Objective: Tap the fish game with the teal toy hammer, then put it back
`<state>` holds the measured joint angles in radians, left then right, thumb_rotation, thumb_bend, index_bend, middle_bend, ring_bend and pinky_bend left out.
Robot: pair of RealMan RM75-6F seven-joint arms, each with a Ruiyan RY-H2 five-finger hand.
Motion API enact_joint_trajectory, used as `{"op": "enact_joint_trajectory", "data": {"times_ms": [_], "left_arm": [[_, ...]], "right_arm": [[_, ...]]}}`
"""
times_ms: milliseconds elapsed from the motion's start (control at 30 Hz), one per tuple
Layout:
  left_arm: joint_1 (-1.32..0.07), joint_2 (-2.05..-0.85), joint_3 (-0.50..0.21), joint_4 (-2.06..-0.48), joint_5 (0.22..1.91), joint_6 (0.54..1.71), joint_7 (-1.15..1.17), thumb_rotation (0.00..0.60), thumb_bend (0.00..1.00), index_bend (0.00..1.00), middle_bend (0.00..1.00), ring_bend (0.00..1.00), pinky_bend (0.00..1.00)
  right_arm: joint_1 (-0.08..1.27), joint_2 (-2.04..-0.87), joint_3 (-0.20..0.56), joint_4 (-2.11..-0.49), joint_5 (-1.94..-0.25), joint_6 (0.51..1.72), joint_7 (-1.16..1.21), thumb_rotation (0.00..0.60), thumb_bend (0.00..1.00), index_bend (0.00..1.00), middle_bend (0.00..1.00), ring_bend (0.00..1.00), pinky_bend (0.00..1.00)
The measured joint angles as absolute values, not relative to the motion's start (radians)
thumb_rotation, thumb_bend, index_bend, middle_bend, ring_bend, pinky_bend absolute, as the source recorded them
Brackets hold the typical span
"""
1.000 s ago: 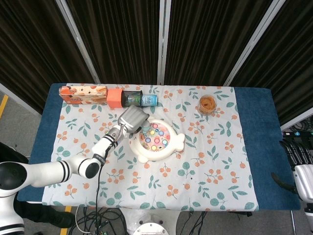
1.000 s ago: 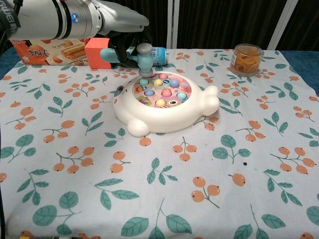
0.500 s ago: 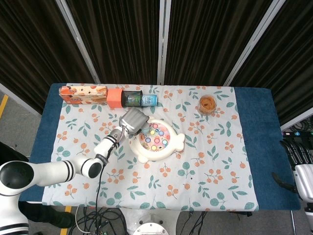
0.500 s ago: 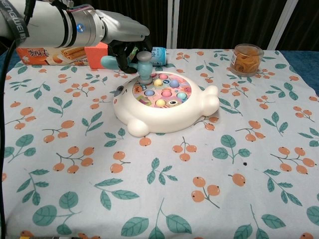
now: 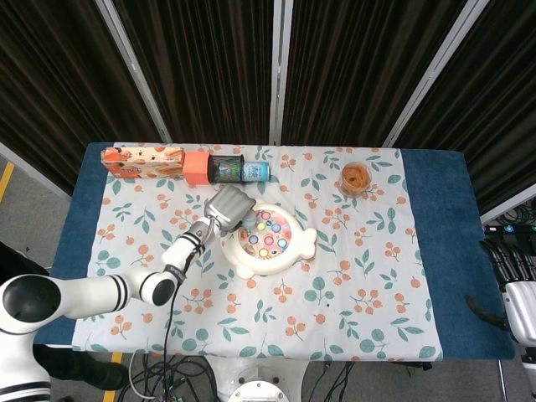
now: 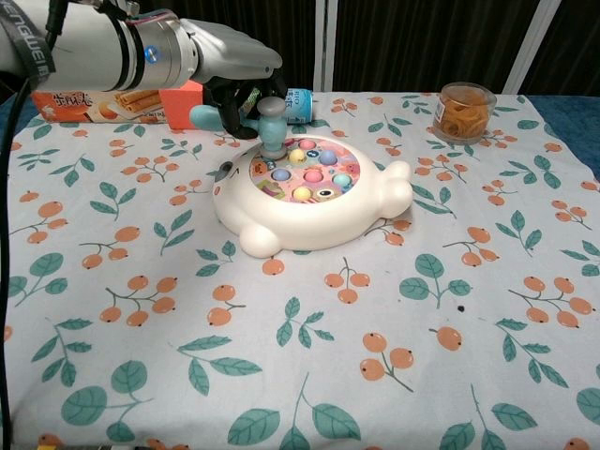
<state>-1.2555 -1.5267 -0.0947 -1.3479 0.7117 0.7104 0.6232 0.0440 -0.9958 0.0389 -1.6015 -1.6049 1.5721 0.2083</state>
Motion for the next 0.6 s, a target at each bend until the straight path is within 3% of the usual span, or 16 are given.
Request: {"op": "enact_joint_trajectory", "data": {"times_ms": [300,600], "left_arm": [[-1.212,-1.463,-0.122,-1.423,0.751,0.765,0.538,0.6,0.63,0.66,0.67,0.56,0.64],[-1.015,-1.419,-0.112,-1.472,0.93,0.911,0.27,0.6,0.62,0.65,0.63,0.54,0.62]], "right_arm": [[0.043,-0.992,0.042,-1.603,-1.612,1.581,0.211,0.6,0.14,0.0,0.09,0.0,0.0],[0.057,-0.997,0.04,-1.593,-1.622,1.563,0.222,0.6,0.14,0.0,0.09,0.0,0.0]]}}
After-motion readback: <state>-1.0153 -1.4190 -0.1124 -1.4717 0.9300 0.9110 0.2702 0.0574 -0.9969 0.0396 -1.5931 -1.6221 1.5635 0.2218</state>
